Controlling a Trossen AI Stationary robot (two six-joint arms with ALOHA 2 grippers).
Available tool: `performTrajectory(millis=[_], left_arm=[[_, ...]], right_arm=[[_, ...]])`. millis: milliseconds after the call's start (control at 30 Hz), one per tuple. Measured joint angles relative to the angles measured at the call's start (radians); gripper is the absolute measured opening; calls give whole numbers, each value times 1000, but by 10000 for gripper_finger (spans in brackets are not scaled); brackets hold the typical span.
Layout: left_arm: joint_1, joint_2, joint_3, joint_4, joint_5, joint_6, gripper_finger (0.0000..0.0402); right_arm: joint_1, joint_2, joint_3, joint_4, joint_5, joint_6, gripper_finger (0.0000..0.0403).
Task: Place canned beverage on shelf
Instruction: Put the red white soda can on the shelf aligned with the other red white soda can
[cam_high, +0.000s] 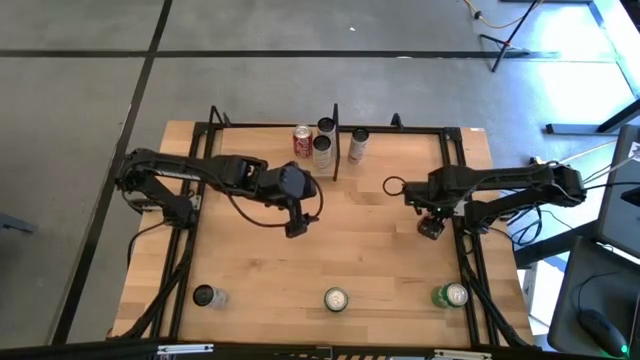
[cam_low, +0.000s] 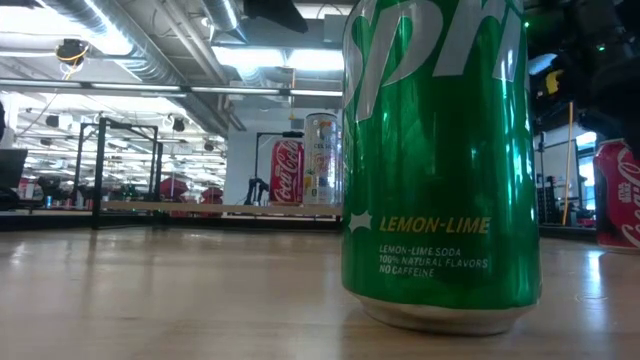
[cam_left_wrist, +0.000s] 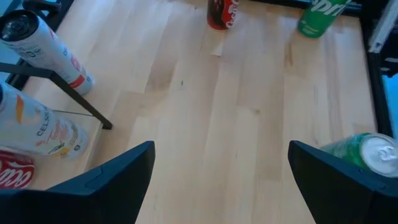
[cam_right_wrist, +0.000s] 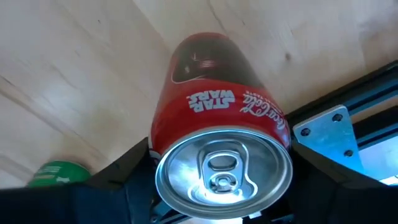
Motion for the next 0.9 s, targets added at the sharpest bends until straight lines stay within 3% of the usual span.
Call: performTrajectory(millis=[267, 433, 600, 767, 900], left_arm=[[8, -81, 0, -145, 10, 55, 355], [47, -158, -28, -179, 101, 152, 355], [84, -313, -203, -153, 116, 170, 355], [112, -456, -382, -56, 106, 157, 355], [120, -514, -454, -11, 105, 155, 355]], right_arm=[[0, 3, 136, 85, -19, -22, 254], [1, 60, 257, 234, -14, -63, 254], [0, 237, 437, 305, 54, -144, 254], [0, 467, 662, 261, 65, -233, 254], [0, 630, 823, 152, 61, -268, 254]])
